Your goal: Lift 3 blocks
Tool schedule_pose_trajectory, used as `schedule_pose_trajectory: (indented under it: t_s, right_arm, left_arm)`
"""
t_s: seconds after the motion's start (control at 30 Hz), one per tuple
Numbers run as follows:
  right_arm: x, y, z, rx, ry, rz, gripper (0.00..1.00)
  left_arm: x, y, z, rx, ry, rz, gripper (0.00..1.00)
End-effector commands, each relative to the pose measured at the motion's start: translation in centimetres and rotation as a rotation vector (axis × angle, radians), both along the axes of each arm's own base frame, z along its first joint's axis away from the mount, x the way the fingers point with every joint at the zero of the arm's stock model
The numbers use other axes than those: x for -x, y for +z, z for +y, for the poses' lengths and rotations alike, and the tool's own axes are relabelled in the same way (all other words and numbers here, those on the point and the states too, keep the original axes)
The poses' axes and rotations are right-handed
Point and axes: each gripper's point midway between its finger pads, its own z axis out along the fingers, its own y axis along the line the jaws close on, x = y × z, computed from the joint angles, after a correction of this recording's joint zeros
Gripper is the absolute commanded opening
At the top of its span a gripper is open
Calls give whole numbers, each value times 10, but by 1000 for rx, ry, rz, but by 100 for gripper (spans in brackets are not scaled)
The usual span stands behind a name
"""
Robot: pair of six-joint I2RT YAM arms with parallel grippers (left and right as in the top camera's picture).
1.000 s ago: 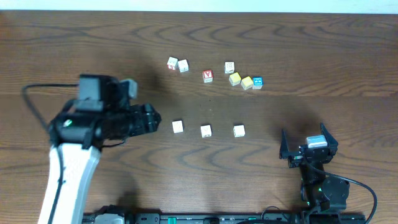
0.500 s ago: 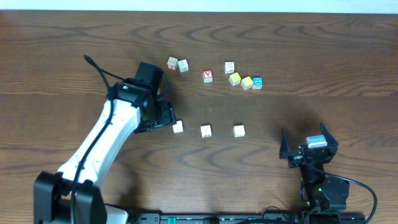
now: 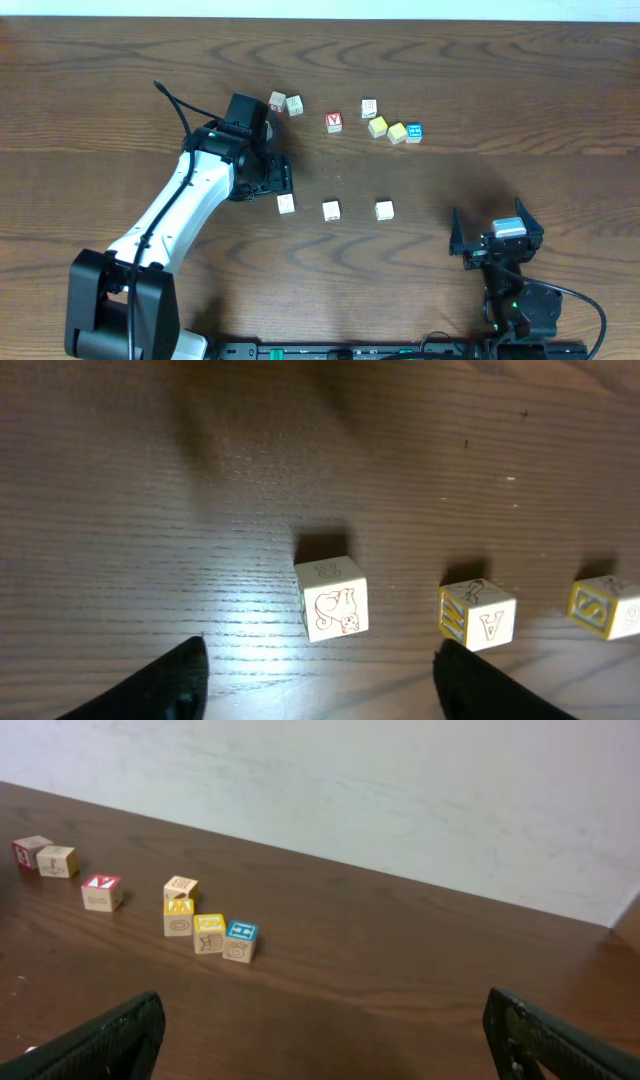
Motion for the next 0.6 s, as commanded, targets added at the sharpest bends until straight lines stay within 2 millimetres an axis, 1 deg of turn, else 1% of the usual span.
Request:
schedule_pose_trajectory:
  t_s: [0.0, 0.1, 0.17, 0.23, 0.3, 0.37, 0.43, 0.5, 0.57]
  right_arm:
    - [0, -1, -1, 3, -6, 1, 99]
    - [0, -1, -1, 3, -6, 1, 99]
    - [0, -1, -1, 2, -6, 1, 99]
    - [0, -1, -1, 3, -6, 1, 99]
    - [0, -1, -1, 3, -6, 1, 99]
    - [0, -1, -1, 3, -6, 1, 99]
    - [0, -1, -1, 3, -6, 1, 99]
    - [0, -1, -1, 2, -6, 1, 99]
    - [0, -1, -1, 3, -6, 1, 99]
  left_arm:
    - [2, -12, -1, -23, 14, 28, 72]
    - [3, -14, -3, -26, 4, 35, 72]
    - [0, -7, -2, -22, 5, 20, 71]
    - [-5, 7, 2, -17, 18, 0, 72]
    - [-11, 31, 11, -14, 40, -28, 72]
    - [-15, 55, 28, -40, 86, -61, 72]
    - [-16, 77, 55, -85, 152, -97, 83]
    - [-12, 94, 88, -134, 241, -128, 84]
    - [-5, 105, 119, -162, 329, -141, 84]
